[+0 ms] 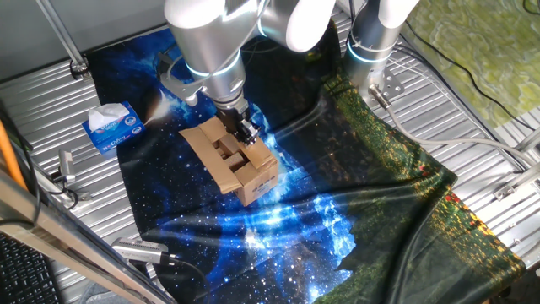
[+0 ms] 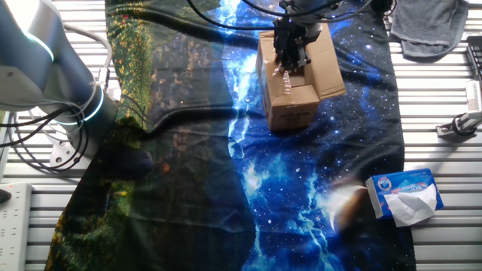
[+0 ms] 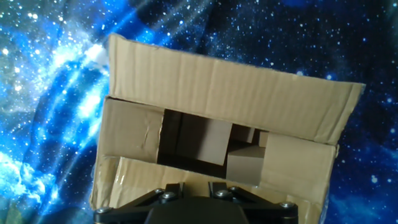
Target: Cover the box
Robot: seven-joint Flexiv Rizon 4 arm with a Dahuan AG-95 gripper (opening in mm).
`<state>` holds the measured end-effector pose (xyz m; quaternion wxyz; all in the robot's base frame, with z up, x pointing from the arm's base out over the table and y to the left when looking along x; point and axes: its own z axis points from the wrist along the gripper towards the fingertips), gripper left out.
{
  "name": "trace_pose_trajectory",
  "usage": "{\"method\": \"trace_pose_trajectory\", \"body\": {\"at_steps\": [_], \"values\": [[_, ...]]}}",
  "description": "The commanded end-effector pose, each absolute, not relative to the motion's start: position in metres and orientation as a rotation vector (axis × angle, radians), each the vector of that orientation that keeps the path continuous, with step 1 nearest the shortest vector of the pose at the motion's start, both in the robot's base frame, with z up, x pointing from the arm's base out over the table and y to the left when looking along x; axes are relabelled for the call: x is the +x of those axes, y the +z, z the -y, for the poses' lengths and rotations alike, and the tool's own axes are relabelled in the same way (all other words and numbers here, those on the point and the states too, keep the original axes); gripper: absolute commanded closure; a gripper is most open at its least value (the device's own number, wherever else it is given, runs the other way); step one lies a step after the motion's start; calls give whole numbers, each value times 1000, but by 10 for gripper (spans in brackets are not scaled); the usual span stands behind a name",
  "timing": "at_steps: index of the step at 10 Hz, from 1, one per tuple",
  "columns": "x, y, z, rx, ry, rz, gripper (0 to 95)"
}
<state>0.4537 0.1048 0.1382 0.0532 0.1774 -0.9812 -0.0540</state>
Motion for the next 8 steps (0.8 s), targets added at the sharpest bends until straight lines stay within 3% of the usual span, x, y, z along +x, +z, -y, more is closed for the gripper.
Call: {"method": "trace_pose_trajectory", "body": {"at_steps": [1, 8], "values": [[454, 136, -104, 539, -164, 2978, 760], [452, 143, -105, 546, -169, 2972, 760]]}}
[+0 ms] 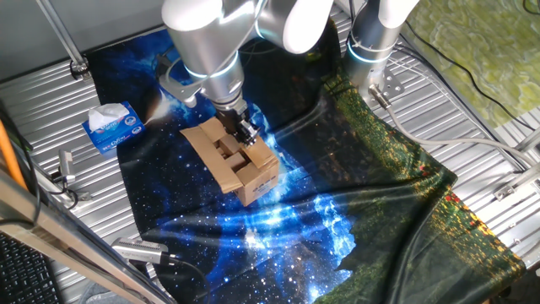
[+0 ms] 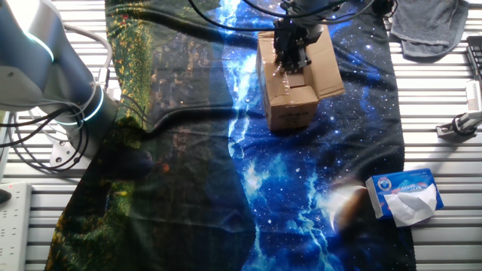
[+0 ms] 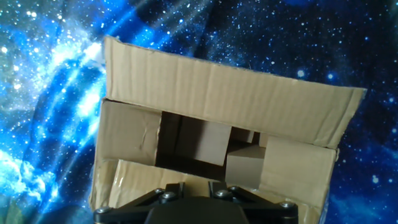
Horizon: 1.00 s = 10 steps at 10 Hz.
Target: Cover the box
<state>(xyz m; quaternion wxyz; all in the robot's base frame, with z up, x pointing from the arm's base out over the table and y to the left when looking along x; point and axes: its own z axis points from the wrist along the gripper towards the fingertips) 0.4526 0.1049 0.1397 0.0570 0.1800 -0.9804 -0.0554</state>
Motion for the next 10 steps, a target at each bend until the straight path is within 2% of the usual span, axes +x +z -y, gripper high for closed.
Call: {"method": "trace_pose_trajectory", "body": {"at_steps": [1, 10], "values": [[452, 148, -106, 546, -169, 2969, 760], [442, 164, -105, 553, -163, 2943, 760]]}}
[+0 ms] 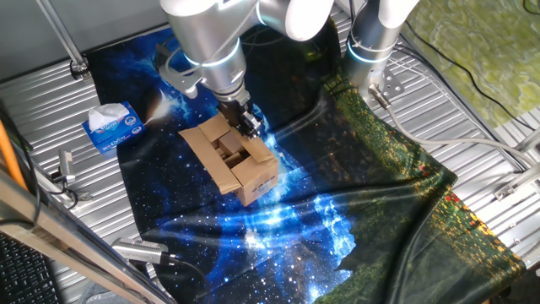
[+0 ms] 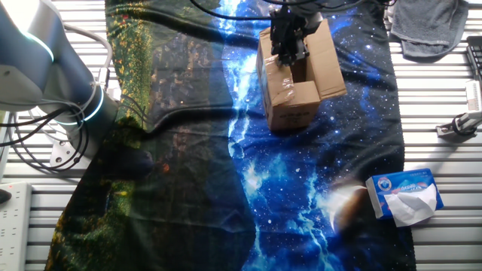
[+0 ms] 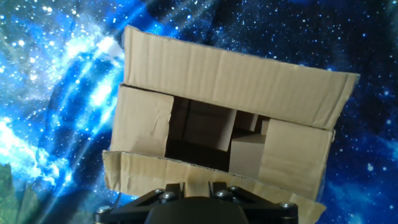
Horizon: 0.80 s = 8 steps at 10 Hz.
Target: Cover the box
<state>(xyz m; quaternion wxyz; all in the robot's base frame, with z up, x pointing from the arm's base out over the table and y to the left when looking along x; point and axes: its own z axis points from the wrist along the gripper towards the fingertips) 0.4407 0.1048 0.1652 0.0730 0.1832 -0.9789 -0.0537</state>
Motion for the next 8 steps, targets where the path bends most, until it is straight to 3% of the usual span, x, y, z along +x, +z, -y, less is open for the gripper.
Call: {"method": "trace_pose_trajectory", "body": {"at_steps": [1, 8], "values": [[440, 160, -104, 554, -163, 2945, 760], [432, 136, -97, 591, -161, 2959, 760]]}}
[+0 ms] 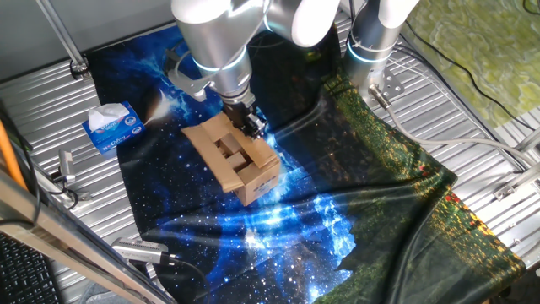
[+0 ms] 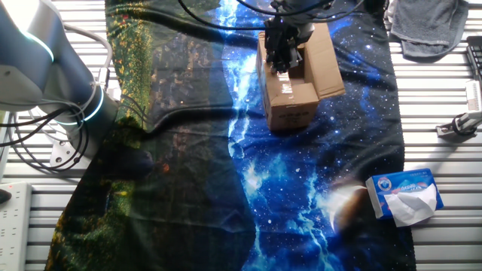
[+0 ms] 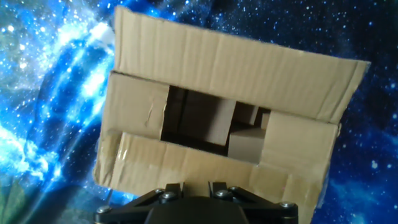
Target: Cover the box
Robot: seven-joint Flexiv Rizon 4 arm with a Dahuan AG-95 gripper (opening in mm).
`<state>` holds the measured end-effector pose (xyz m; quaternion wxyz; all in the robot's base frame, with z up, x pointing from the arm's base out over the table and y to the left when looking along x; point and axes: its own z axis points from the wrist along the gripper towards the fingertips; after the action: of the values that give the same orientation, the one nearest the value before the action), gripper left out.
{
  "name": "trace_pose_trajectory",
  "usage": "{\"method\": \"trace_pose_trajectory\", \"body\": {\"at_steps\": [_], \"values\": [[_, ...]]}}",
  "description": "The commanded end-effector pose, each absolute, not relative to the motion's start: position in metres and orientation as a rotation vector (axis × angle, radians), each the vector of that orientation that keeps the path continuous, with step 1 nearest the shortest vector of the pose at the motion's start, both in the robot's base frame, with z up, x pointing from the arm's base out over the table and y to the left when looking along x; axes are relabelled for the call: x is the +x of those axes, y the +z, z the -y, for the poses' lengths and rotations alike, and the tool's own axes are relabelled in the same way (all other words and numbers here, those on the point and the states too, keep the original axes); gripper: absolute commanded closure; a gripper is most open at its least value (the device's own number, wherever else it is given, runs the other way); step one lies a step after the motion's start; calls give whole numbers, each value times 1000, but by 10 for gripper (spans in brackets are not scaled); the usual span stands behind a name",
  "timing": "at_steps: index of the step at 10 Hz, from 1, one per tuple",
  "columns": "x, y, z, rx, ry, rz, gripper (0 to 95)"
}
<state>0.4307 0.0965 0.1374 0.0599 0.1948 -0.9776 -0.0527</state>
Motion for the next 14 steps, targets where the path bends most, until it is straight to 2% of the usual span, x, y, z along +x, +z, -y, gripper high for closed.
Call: {"method": "trace_pose_trajectory", "body": {"at_steps": [1, 14], "values": [[432, 135, -97, 591, -163, 2961, 760], [437, 123, -96, 590, -167, 2961, 760]]}}
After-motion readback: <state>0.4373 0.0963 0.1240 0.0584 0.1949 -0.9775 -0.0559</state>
